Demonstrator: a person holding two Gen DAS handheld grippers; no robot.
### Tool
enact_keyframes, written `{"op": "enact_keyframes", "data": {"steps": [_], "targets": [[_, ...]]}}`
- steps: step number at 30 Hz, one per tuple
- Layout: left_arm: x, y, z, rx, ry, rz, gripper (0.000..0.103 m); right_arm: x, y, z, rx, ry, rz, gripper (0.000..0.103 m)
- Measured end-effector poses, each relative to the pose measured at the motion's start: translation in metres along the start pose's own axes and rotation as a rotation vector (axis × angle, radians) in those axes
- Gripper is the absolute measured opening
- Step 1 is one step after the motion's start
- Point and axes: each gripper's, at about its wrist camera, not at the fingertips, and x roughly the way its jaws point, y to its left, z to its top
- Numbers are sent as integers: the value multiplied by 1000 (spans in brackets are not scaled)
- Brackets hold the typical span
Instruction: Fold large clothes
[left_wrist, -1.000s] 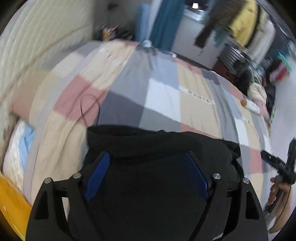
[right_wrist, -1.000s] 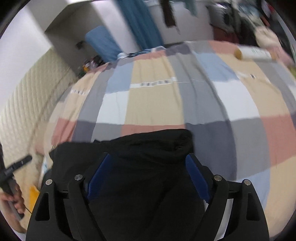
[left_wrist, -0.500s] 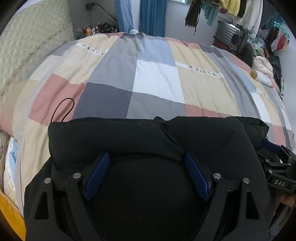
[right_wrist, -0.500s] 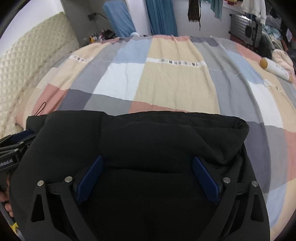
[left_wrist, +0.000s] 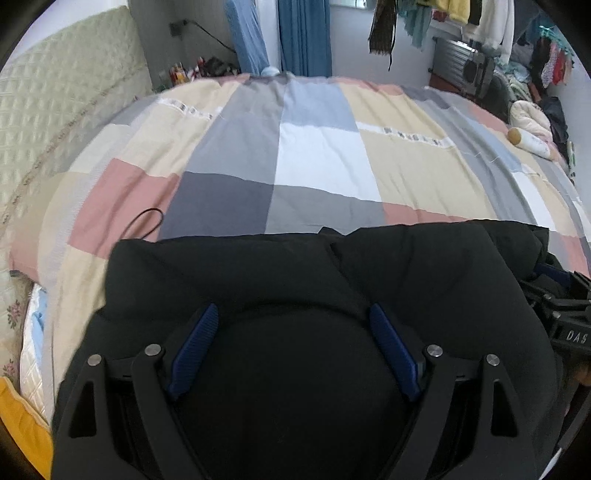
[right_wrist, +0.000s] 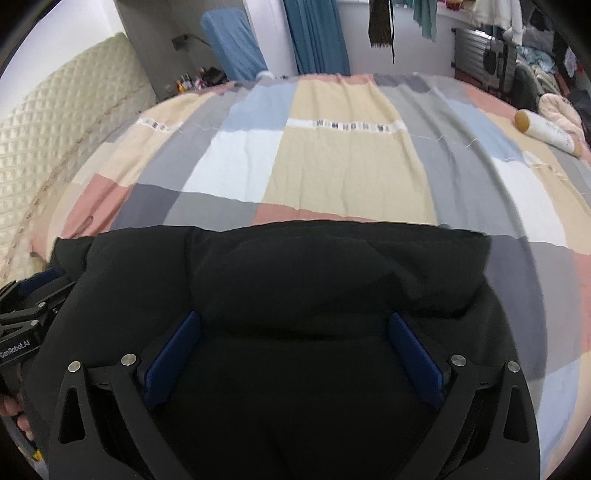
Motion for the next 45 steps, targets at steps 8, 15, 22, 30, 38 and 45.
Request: {"op": "enact_keyframes", "data": {"steps": [8, 15, 22, 30, 38, 45], "targets": [[-51, 27, -47, -52, -120, -24, 84, -72, 26, -49, -75, -176, 25, 102], [-50, 25, -82, -45, -170, -18, 84, -58, 53, -82, -136, -198, 15, 102], [-42, 27, -97, -72, -174, -32, 85, -45, 54, -100, -153, -219, 18, 102], [-49, 32, -100, -80, -220, -50, 85, -61, 52, -101, -168, -267, 39, 102], [-83, 65, -99, -85, -290, -14, 89, -96, 19, -100, -153, -321, -25, 102], [-70, 118, -104, -157, -242, 88, 89, -82, -29, -93, -63, -299, -90, 102]]}}
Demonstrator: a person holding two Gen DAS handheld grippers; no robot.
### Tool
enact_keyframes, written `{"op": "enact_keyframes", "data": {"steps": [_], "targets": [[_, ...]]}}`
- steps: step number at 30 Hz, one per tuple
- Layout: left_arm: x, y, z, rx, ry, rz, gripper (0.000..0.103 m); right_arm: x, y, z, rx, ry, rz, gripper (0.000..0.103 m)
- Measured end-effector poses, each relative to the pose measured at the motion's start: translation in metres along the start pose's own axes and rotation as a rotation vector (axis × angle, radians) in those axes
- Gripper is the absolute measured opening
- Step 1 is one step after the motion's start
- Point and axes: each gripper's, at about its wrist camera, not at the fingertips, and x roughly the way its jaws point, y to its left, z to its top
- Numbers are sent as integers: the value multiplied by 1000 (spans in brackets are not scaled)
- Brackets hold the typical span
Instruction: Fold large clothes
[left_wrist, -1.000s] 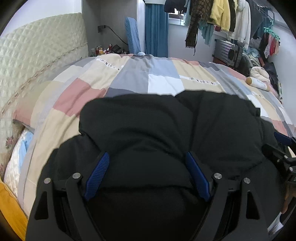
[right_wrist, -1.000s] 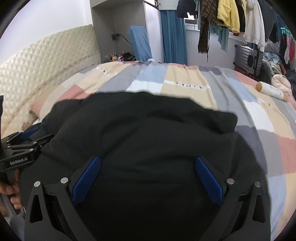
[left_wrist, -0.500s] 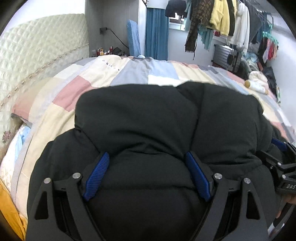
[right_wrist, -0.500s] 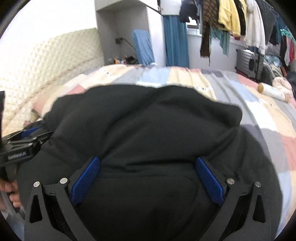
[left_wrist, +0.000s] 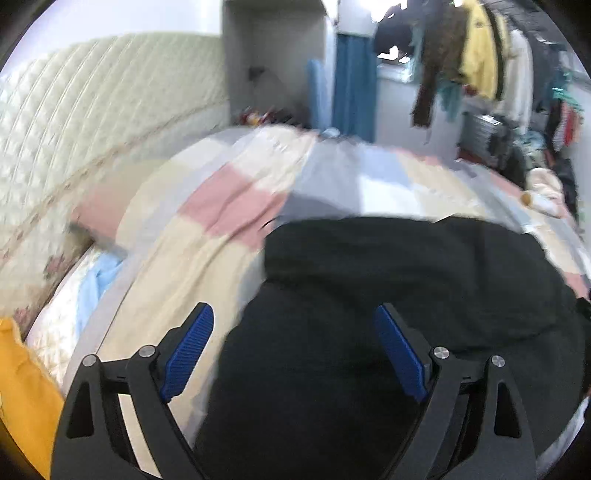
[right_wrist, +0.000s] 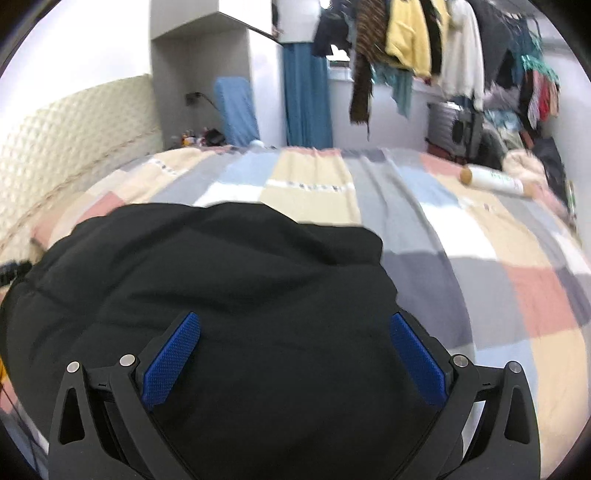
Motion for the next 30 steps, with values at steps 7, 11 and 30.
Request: {"op": "enact_keyframes", "data": {"steps": [7, 11, 30], "targets": [[25, -1, -27, 15, 45, 15, 89, 15, -3, -18, -14, 5, 8, 102], [28, 4, -33, 1, 81, -17, 90, 19, -16, -27, 55, 27, 55, 102], [-105, -25, 29, -33, -35, -52, 102, -130, -9, 72, 80, -123, 28, 102]]}}
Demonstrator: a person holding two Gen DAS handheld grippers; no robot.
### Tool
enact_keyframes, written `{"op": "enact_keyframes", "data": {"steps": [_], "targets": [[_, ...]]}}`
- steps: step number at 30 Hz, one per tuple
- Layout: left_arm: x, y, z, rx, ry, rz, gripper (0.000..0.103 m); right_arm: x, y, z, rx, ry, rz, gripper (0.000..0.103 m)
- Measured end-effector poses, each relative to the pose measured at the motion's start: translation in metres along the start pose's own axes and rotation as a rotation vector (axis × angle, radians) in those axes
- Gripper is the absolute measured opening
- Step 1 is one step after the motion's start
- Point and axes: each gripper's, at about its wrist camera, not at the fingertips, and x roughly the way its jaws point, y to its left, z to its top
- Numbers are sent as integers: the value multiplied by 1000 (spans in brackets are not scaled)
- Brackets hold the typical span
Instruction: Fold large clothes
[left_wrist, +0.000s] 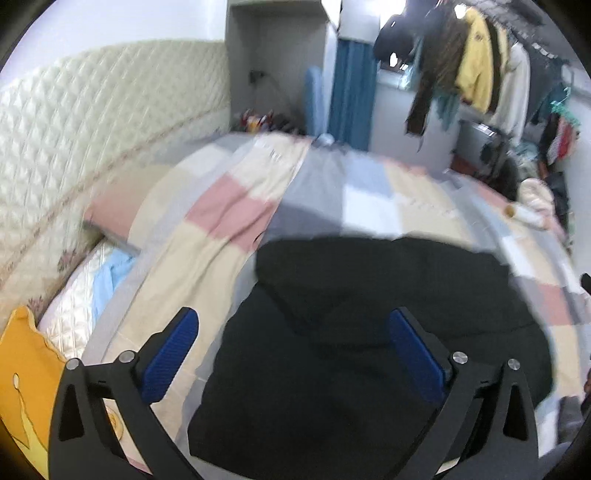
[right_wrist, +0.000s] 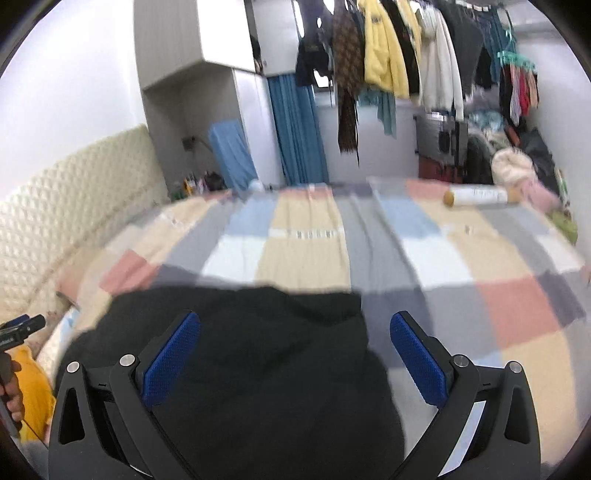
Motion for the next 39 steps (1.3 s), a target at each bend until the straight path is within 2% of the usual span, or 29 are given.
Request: {"op": "enact_keyframes", "data": {"steps": [5, 8, 13, 17, 22, 26, 32, 39], "targets": [[-77, -29, 35, 11, -106, -51, 103, -66, 24, 44, -39, -89, 38, 103], [-123, -46, 46, 38, -162, -81, 103, -105, 36, 54, -38, -153, 79, 103], [-188, -66, 48, 79, -228, -136, 103, -157, 52, 51, 2, -229, 164, 103], [-216, -74, 37, 101, -255, -164, 103, -192, 72, 38, -41, -271, 203, 103], [-233, -79, 12, 106, -257, -200, 103, -224, 93, 14, -106, -306, 239, 103], [-241, -82, -13, 116, -262, -182, 103, -233, 101, -8, -121, -306, 246, 103], [-246, -73, -43, 90, -250, -152, 103, -230, 104, -46, -124, -258, 234, 103], [-232, -66, -81, 47, -191, -168, 103, -216, 98, -85, -78, -185, 185, 103]]}}
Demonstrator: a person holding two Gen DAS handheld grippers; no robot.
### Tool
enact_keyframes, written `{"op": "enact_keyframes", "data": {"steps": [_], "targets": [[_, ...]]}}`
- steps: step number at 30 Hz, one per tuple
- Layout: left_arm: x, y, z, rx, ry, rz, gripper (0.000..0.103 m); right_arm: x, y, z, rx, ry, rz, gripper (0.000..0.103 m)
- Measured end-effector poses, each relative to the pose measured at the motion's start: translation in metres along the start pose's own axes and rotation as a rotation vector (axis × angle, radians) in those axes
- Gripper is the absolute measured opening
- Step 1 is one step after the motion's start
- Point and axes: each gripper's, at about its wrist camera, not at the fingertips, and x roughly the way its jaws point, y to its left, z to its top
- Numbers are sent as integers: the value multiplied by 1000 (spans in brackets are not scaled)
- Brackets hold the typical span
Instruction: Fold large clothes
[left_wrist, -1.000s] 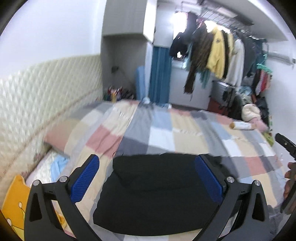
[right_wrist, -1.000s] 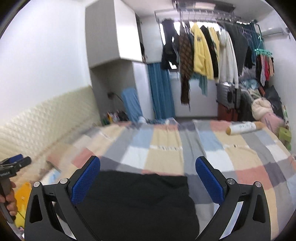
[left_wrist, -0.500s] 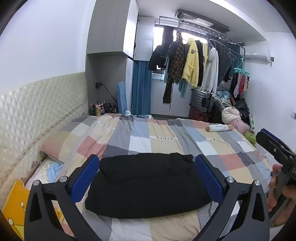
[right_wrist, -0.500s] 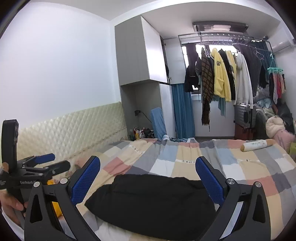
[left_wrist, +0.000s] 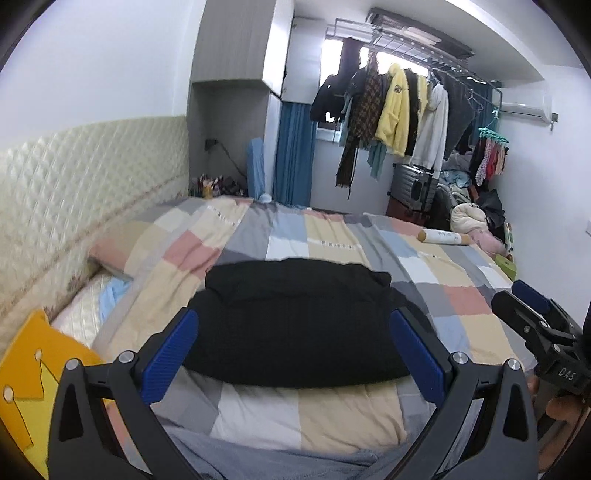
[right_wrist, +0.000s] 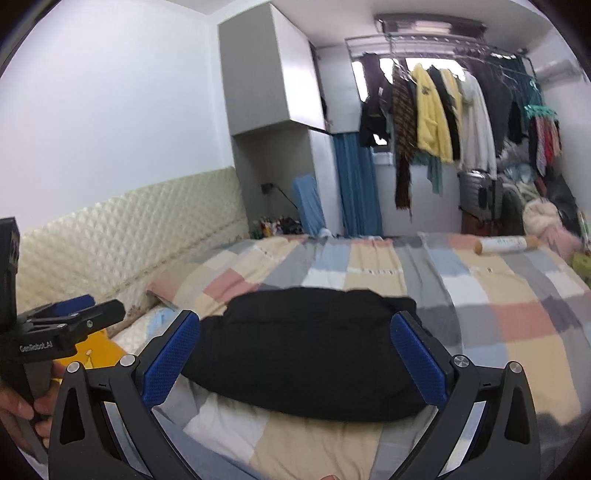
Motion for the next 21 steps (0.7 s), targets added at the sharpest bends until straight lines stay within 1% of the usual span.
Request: {"op": "enact_keyframes", "data": {"steps": [3, 7, 11, 13, 15, 19, 21], "targets": [[4, 1, -13, -7, 38, -2, 103, 0, -1, -13, 12, 24, -8, 103], [4, 4, -22, -13, 51, 17, 103, 3, -4, -24, 7, 52, -38, 103], [7, 6, -32, -26, 69, 15, 103, 4, -6, -35, 16, 83, -43, 103], [9, 8, -36, -34, 82, -8, 103, 4, -8, -40, 14, 98, -34, 103], [10, 11, -38, -56, 91, -27, 103, 3, -10, -42, 18, 101, -45, 103], [9, 11, -39, -53, 85, 4, 103, 1, -14, -45, 41, 104, -48, 103], [10, 9, -41, -50, 95, -4, 103, 0, -12, -45, 35, 102, -52, 103]]}}
